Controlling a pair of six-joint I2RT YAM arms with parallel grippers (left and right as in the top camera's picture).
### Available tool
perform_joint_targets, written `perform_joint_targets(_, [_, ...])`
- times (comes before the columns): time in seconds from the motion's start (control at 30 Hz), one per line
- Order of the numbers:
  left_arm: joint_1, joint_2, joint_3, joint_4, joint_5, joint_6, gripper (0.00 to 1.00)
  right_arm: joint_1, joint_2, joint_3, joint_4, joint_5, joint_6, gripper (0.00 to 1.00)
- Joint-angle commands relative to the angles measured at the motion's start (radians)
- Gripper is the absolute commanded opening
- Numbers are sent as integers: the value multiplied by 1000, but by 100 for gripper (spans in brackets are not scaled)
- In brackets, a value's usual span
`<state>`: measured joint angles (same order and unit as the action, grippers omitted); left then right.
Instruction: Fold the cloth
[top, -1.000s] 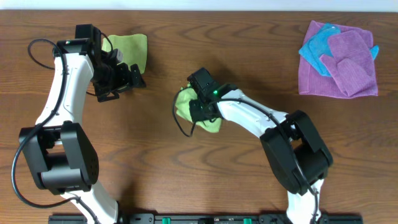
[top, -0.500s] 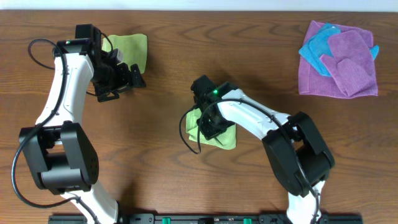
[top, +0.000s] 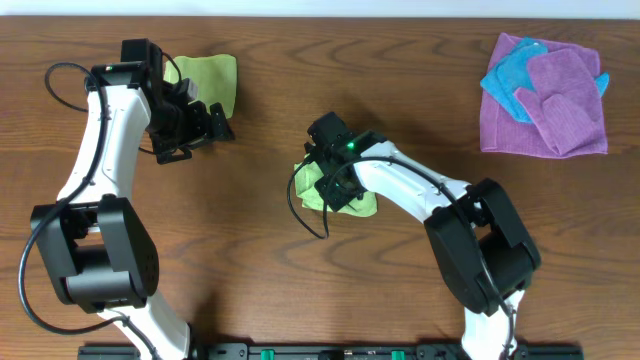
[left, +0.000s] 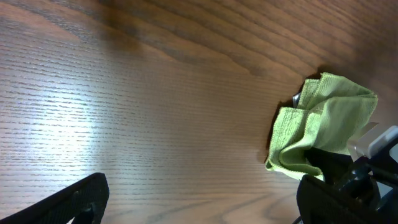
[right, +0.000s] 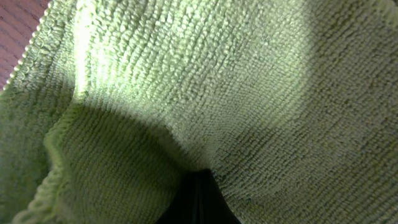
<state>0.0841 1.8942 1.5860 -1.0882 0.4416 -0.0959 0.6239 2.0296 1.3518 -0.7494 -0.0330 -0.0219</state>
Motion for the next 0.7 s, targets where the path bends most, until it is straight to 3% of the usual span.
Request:
perform_joint_targets(0.0, [1,-18,-8,-2,-3,22,98,1,-49,8,-18,24,10,1])
perform_joint_targets(0.1, [1,-18,-8,-2,-3,22,98,1,-129,21,-21,33,11,2])
perform_joint_targets(0.13, [1,-18,-8,-3,-2,23,98,1,-161,23,-26,34,27,7])
perform_joint_targets(0.2, [1,-18,-8,-4,2,23,98,1,-214,23,-33,33,82,36])
perform_joint_targets(0.23, [0,-18,-8,-7,10,24,98,1,-248,23,-36,35,121,56])
perform_joint_targets(0.27, [-1,-18,-8,-12,34,47,100,1,-282,23,-39,45,173,63])
perform_joint_targets(0.33, [-12,-18,-8,-33,57,79,91,-5,-355,23,-54,90,278,64])
perform_joint_targets(0.43, [-44,-19,-8,-67,33,100,88,-32,-492,22,-118,190,377,64])
perform_joint_targets(0.53, [-97,-27,-8,-70,29,112,83,-72,-642,8,-197,272,372,62])
perform_joint_targets(0.67, [-167,-46,-8,-47,15,111,85,-150,-910,-85,-236,296,259,62])
